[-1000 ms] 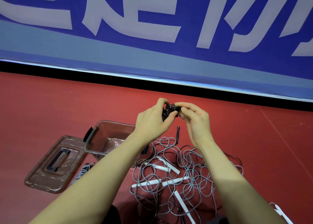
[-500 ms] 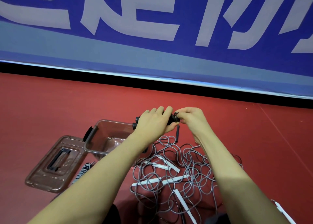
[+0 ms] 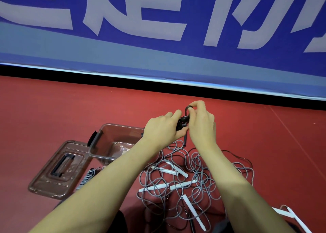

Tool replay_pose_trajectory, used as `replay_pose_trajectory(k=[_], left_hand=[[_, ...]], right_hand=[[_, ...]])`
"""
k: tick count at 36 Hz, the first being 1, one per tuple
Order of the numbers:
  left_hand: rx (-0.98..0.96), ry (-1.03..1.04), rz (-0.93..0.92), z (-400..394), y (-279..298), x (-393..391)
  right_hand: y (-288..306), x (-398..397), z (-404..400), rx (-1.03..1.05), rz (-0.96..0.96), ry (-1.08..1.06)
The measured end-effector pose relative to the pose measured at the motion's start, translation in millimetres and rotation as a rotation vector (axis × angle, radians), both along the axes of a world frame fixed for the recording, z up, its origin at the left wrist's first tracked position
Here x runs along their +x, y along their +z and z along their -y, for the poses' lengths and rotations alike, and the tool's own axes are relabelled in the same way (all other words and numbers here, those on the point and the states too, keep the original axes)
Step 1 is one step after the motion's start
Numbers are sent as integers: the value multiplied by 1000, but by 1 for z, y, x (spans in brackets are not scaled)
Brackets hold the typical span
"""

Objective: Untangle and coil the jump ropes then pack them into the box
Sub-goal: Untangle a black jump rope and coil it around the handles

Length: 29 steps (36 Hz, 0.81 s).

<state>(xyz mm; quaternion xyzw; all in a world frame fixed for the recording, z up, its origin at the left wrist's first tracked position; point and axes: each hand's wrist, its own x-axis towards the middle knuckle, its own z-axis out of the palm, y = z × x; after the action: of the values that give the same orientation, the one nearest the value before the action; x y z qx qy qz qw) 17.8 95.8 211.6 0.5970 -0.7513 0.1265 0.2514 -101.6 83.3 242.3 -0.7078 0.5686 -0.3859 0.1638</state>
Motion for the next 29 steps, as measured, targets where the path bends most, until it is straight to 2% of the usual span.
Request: replay_pose_trajectory(k=[12,16,23,29], left_hand=[[10,-45,-46,-4,-3,-1],[28,-12,-17,-4,-5,2],[174,-26,20,-21,4,12],[239,-69,-59,-33,6,18]], right_hand=[[-1,0,5,51,302,-72],[-8,2,10,5,307,-48],[-8,5,5,-14,311,40],[-2,8,-1,58,355,127]])
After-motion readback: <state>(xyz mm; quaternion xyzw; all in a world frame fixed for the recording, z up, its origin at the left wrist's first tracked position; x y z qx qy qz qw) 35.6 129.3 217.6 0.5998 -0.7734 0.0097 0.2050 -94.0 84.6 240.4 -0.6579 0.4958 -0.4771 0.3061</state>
